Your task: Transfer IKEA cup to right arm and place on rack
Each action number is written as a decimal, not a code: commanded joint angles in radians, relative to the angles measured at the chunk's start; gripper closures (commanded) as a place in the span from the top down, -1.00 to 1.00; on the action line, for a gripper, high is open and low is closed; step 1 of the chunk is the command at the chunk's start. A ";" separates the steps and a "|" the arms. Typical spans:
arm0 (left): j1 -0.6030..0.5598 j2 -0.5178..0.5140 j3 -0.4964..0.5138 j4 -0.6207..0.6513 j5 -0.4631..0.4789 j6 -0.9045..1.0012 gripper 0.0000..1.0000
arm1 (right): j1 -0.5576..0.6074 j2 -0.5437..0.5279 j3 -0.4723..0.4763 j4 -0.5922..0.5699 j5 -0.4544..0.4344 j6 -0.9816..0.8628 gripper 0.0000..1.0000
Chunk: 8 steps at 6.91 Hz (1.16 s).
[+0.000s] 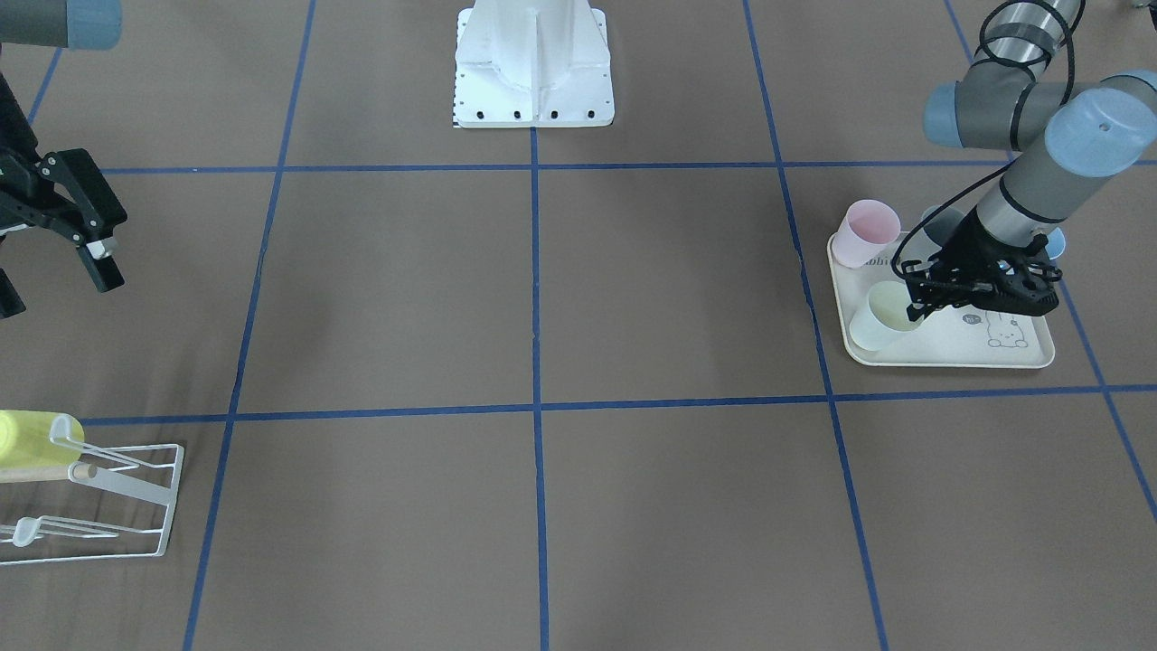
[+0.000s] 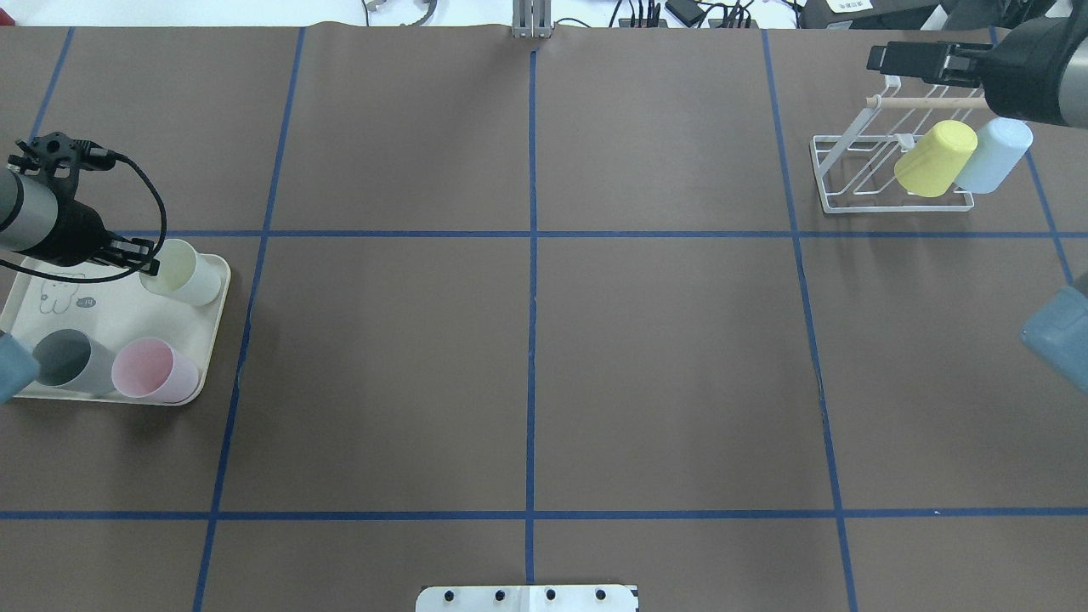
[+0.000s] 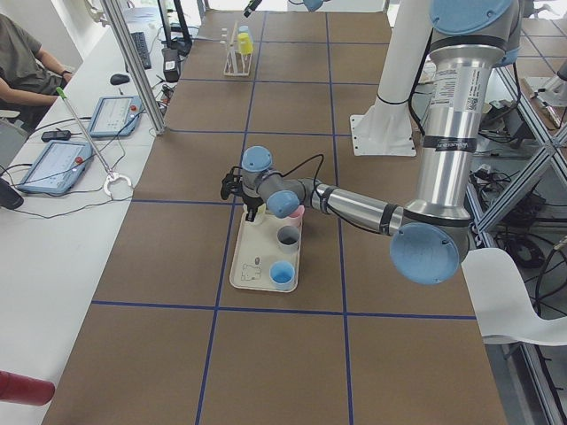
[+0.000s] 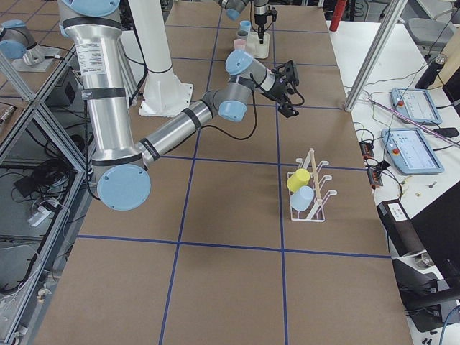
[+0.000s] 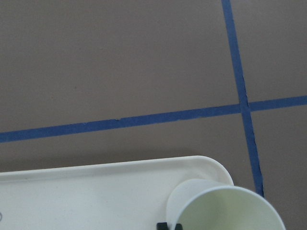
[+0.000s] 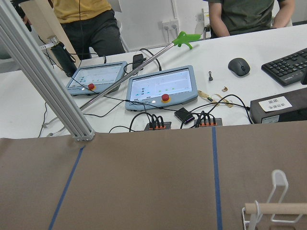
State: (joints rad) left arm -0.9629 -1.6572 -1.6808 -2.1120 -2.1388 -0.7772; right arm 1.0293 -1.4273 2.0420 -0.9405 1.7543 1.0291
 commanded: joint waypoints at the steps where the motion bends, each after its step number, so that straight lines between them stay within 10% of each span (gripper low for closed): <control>1: -0.087 -0.009 -0.072 0.109 -0.001 -0.001 -1.00 | 0.000 0.039 0.000 -0.001 0.007 0.055 1.00; 3: -0.151 -0.035 -0.153 0.138 0.019 -0.146 -1.00 | -0.005 0.099 -0.008 -0.001 0.071 0.170 1.00; 8: 0.118 -0.249 -0.203 0.115 0.492 -1.086 -1.00 | -0.190 0.283 -0.048 0.082 -0.054 0.620 1.00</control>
State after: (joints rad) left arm -0.9539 -1.8618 -1.8834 -1.9853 -1.7778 -1.6517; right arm 0.8942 -1.1749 2.0055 -0.9151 1.7696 1.5402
